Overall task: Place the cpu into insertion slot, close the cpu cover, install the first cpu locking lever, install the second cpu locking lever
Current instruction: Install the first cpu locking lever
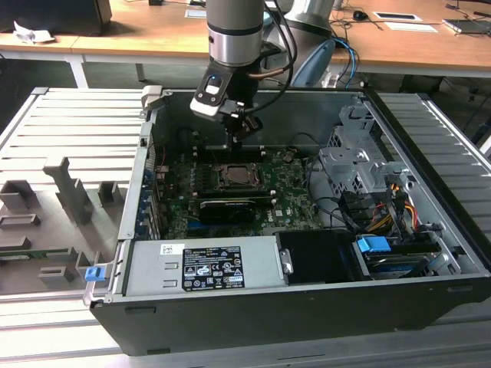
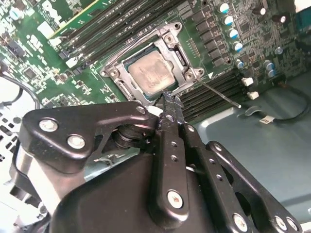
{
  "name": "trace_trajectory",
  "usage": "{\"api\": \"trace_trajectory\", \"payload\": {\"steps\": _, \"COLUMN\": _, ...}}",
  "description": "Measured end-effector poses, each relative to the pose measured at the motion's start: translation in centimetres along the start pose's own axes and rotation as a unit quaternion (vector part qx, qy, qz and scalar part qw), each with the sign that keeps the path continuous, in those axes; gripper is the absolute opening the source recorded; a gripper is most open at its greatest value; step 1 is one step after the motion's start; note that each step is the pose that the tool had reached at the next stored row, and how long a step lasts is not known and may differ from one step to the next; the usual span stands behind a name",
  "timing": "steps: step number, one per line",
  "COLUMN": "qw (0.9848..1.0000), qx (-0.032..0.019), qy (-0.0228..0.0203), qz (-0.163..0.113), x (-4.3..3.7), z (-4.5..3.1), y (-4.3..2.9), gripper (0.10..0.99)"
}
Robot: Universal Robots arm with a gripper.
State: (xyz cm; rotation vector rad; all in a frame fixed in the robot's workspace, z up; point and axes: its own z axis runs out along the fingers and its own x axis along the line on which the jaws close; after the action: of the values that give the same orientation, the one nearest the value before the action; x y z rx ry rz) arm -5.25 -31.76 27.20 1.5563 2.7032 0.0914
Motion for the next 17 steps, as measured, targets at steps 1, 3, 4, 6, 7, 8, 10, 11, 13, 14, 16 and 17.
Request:
{"api": "trace_trajectory", "payload": {"steps": 1, "qw": 0.9999, "qx": 0.0001, "qy": 0.0007, "qz": -0.011, "x": 0.0, "z": 0.0, "y": 0.0, "gripper": 0.106}}
{"api": "trace_trajectory", "payload": {"steps": 3, "qw": 0.9998, "qx": 0.0003, "qy": 0.0014, "qz": -0.022, "x": 0.0, "z": 0.0, "y": 0.0, "gripper": 0.106}}
{"api": "trace_trajectory", "payload": {"steps": 4, "qw": 0.9996, "qx": 0.0003, "qy": 0.0018, "qz": -0.03, "x": 0.0, "z": 0.0, "y": 0.0, "gripper": 0.106}}
{"api": "trace_trajectory", "payload": {"steps": 6, "qw": 0.999, "qx": 0.0005, "qy": 0.0028, "qz": -0.045, "x": 0.0, "z": 0.0, "y": 0.0, "gripper": 0.106}}
{"api": "trace_trajectory", "payload": {"steps": 7, "qw": 0.9985, "qx": 0.0006, "qy": 0.0034, "qz": -0.055, "x": 0.0, "z": 0.0, "y": 0.0, "gripper": 0.106}}
{"api": "trace_trajectory", "payload": {"steps": 8, "qw": 0.9981, "qx": 0.0007, "qy": 0.0038, "qz": -0.062, "x": 0.0, "z": 0.0, "y": 0.0, "gripper": 0.106}}
{"api": "trace_trajectory", "payload": {"steps": 10, "qw": 0.9972, "qx": 0.0008, "qy": 0.0046, "qz": -0.074, "x": 0.0, "z": 0.0, "y": 0.0, "gripper": 0.106}}
{"api": "trace_trajectory", "payload": {"steps": 11, "qw": 0.9968, "qx": 0.0009, "qy": 0.0049, "qz": -0.08, "x": 0.0, "z": 0.0, "y": 0.0, "gripper": 0.106}}
{"api": "trace_trajectory", "payload": {"steps": 13, "qw": 0.9959, "qx": 0.0011, "qy": 0.0054, "qz": -0.091, "x": 0.0, "z": 0.0, "y": 0.0, "gripper": 0.106}}
{"api": "trace_trajectory", "payload": {"steps": 14, "qw": 0.9953, "qx": 0.0012, "qy": 0.0057, "qz": -0.096, "x": 0.0, "z": 0.0, "y": 0.0, "gripper": 0.106}}
{"api": "trace_trajectory", "payload": {"steps": 16, "qw": 0.9939, "qx": 0.0015, "qy": 0.0064, "qz": -0.11, "x": 0.0, "z": 0.0, "y": 0.0, "gripper": 0.106}}
{"api": "trace_trajectory", "payload": {"steps": 17, "qw": 0.9933, "qx": 0.0015, "qy": 0.0068, "qz": -0.116, "x": 0.0, "z": 0.0, "y": 0.0, "gripper": 0.106}}
